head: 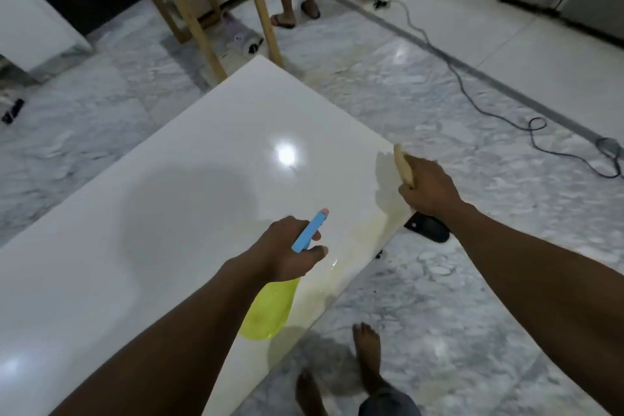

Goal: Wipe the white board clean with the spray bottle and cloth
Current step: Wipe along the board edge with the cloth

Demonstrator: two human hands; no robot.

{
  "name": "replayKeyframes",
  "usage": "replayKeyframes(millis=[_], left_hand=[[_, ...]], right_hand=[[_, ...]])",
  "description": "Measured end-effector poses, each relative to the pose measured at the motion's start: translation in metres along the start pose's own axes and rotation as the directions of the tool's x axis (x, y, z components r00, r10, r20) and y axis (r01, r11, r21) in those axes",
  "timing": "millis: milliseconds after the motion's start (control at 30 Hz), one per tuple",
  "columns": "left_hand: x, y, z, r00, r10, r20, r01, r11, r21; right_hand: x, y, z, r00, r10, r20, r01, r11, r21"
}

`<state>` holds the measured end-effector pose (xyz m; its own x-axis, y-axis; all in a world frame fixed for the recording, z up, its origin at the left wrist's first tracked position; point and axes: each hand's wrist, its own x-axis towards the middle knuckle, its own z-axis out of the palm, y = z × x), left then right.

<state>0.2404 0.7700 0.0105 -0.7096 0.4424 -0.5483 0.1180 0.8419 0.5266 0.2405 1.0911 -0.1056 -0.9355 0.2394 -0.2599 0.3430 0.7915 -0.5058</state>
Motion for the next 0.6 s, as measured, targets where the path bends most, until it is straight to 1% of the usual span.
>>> replayKeyframes(millis=[33, 67, 100, 200, 233, 267, 333, 433, 467, 533, 600], left_hand=[[0.002, 0.001, 0.002, 1.000, -0.020, -0.001, 0.020, 1.000, -0.006], [0.003, 0.002, 0.004, 0.999, -0.037, 0.001, 0.037, 0.999, -0.016], [0.005, 0.002, 0.005, 0.998, -0.055, 0.006, 0.055, 0.998, -0.030], [0.007, 0.002, 0.005, 0.996, -0.091, 0.006, 0.091, 0.995, -0.051], [0.008, 0.001, 0.005, 0.995, -0.103, 0.001, 0.103, 0.993, -0.059], [0.008, -0.002, 0.005, 0.993, -0.115, -0.002, 0.114, 0.991, -0.067], [0.004, -0.006, 0.006, 0.992, -0.126, 0.000, 0.125, 0.990, -0.059], [-0.006, -0.018, 0.009, 0.988, -0.155, 0.000, 0.155, 0.987, -0.038], [-0.010, -0.022, 0.009, 0.985, -0.170, -0.001, 0.170, 0.984, -0.054], [-0.019, -0.031, 0.010, 0.980, -0.200, -0.004, 0.198, 0.974, -0.106], [-0.028, -0.042, 0.012, 0.977, -0.210, -0.016, 0.207, 0.970, -0.125]], right_hand=[[0.005, 0.008, 0.013, 0.994, -0.014, 0.110, 0.026, 0.994, -0.110], [0.006, 0.014, 0.024, 0.986, -0.016, 0.166, 0.047, 0.981, -0.186], [0.009, 0.021, 0.034, 0.986, -0.023, 0.164, 0.058, 0.976, -0.211], [0.016, 0.028, 0.042, 0.993, -0.110, -0.044, 0.100, 0.976, -0.196], [0.022, 0.031, 0.044, 0.990, -0.131, -0.058, 0.117, 0.973, -0.201], [0.027, 0.033, 0.050, 0.991, -0.129, -0.040, 0.118, 0.972, -0.206], [0.027, 0.033, 0.067, 0.996, -0.082, -0.034, 0.071, 0.967, -0.244], [0.019, 0.019, 0.093, 0.988, -0.029, -0.151, -0.015, 0.959, -0.282], [0.013, 0.012, 0.098, 0.985, -0.035, -0.167, -0.014, 0.959, -0.283], [0.000, 0.001, 0.112, 0.980, -0.087, -0.181, 0.032, 0.957, -0.289], [-0.016, -0.013, 0.127, 0.973, -0.124, -0.196, 0.065, 0.957, -0.282]])
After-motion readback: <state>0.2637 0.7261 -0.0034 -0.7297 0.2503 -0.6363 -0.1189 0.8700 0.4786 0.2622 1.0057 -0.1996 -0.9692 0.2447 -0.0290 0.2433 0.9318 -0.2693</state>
